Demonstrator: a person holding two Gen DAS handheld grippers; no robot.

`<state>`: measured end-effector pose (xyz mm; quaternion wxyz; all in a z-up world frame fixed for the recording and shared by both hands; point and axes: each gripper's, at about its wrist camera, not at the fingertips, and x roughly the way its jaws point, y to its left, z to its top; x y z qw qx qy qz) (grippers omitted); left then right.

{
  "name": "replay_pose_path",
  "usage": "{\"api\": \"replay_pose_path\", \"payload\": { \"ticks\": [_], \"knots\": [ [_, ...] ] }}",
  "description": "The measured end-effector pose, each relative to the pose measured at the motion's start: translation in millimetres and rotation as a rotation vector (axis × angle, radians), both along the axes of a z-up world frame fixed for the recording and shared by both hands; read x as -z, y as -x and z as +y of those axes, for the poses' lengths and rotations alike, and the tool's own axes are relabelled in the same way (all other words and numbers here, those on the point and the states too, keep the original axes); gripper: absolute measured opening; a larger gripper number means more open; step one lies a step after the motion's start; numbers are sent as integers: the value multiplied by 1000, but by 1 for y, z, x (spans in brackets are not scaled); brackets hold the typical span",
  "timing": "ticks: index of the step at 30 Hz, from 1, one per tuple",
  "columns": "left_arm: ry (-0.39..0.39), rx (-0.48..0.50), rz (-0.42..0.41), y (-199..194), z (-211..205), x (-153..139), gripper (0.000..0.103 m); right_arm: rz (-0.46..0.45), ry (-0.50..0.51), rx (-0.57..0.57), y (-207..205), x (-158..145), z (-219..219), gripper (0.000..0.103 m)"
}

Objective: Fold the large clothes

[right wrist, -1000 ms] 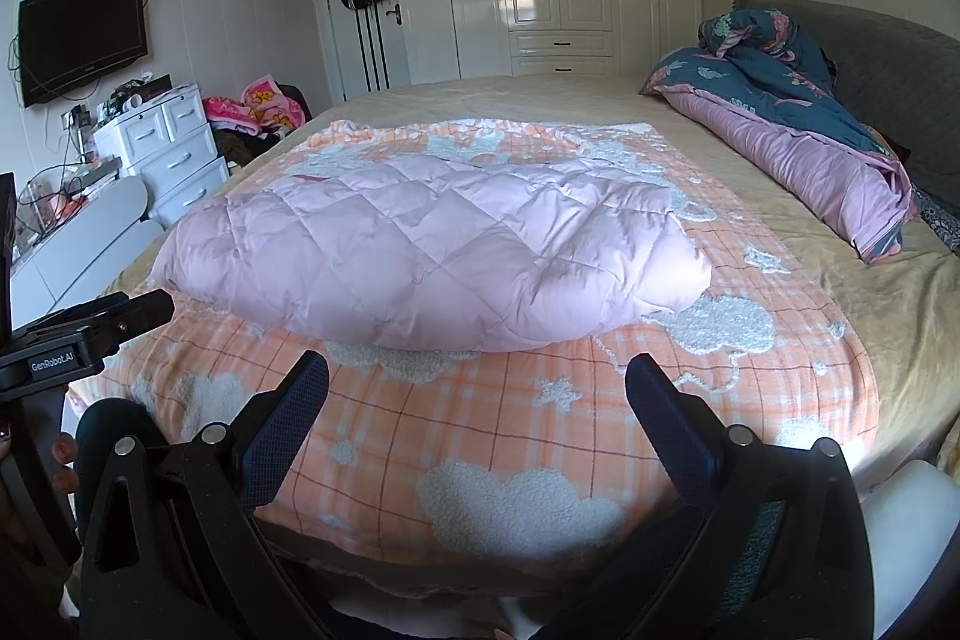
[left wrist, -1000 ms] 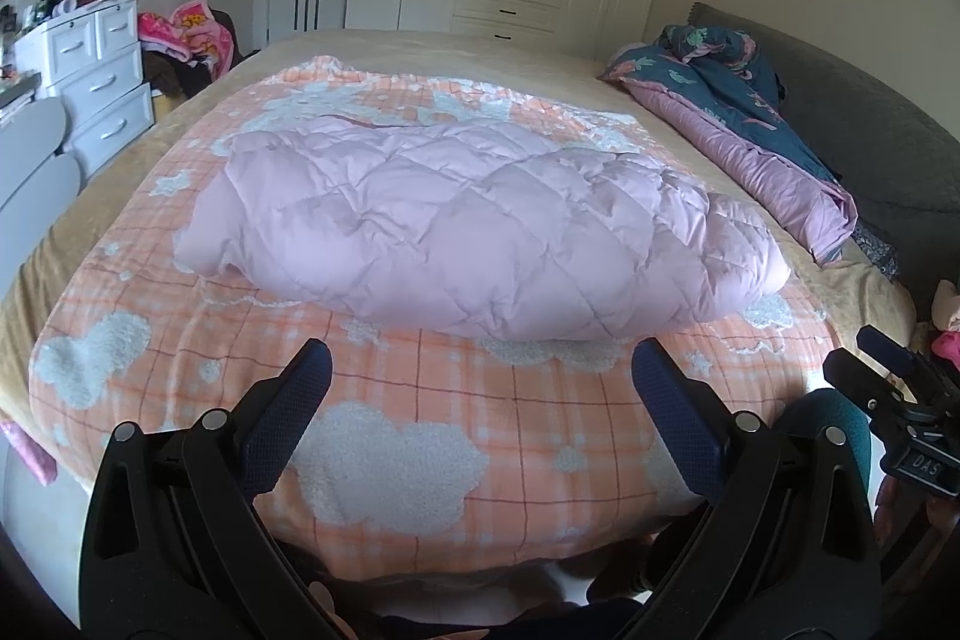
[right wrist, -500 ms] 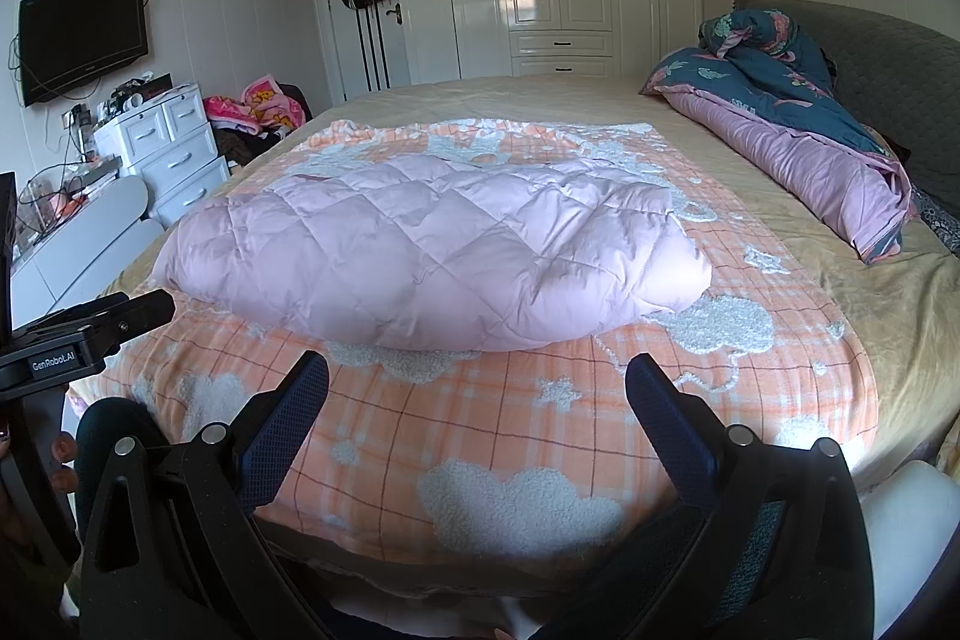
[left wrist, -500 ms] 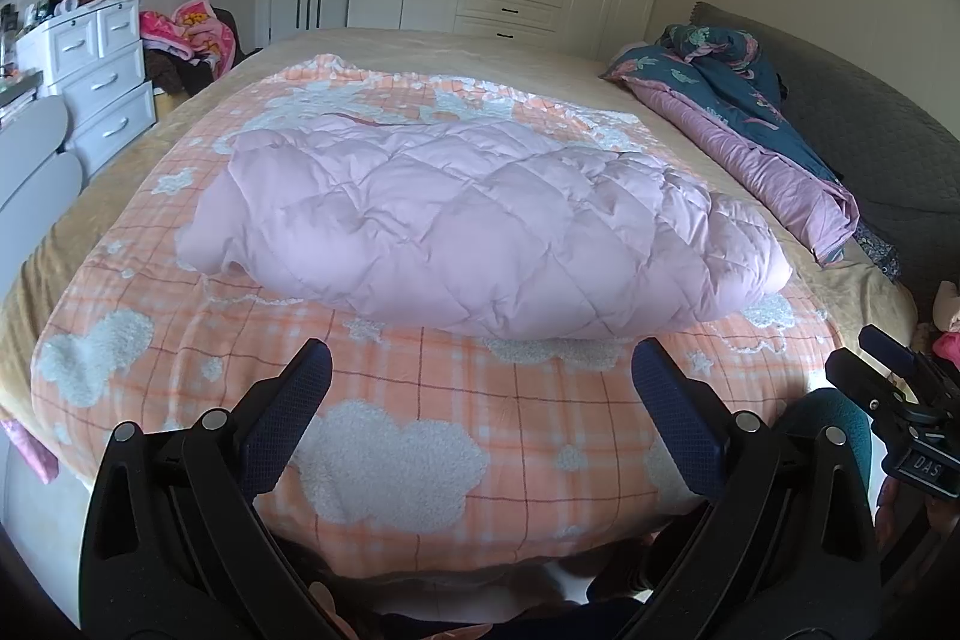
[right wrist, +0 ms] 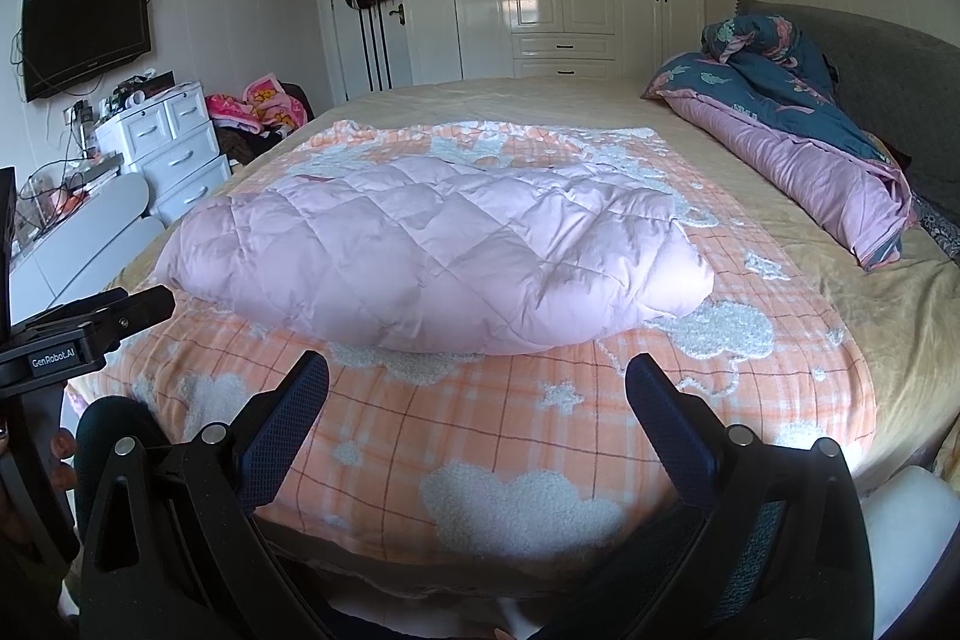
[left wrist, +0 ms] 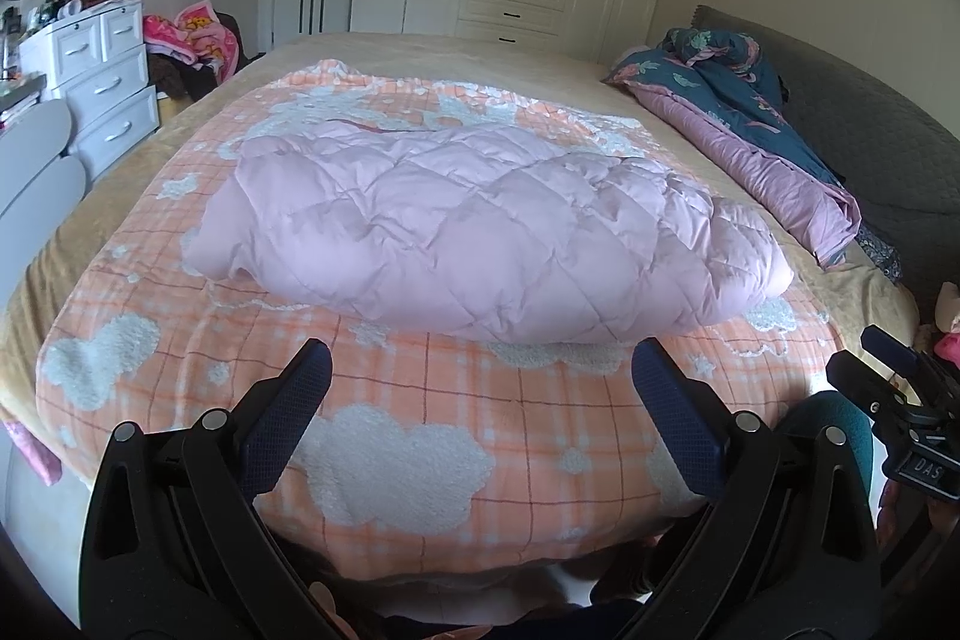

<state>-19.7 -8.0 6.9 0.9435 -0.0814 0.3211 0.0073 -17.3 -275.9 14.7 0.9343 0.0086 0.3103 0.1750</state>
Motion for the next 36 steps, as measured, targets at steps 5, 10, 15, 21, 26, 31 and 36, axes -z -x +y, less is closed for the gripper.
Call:
{"api": "replay_pose_path", "payload": {
  "ticks": [5, 10, 15, 21, 26, 31, 36],
  "knots": [
    [0, -3, -2, 0, 1, -2, 94, -1, 1, -1, 0, 0, 0, 99],
    [-1, -3, -1, 1, 1, -2, 94, 0, 3, -2, 0, -2, 0, 99],
    [-3, -3, -1, 1, 1, -2, 94, 0, 5, -2, 0, -2, 0, 99],
    [-1, -2, 1, 3, 3, -4, 94, 0, 4, -1, 0, -2, 0, 99],
    [4, 7, 6, 3, 3, -3, 94, 2, 7, -1, 0, -4, 0, 99],
    [28, 39, 10, 3, 2, 0, 94, 1, 7, 1, 0, -4, 0, 99],
    [-2, 19, 51, 2, 0, 8, 94, 3, 11, 16, 1, -3, -6, 99]
  ]
}}
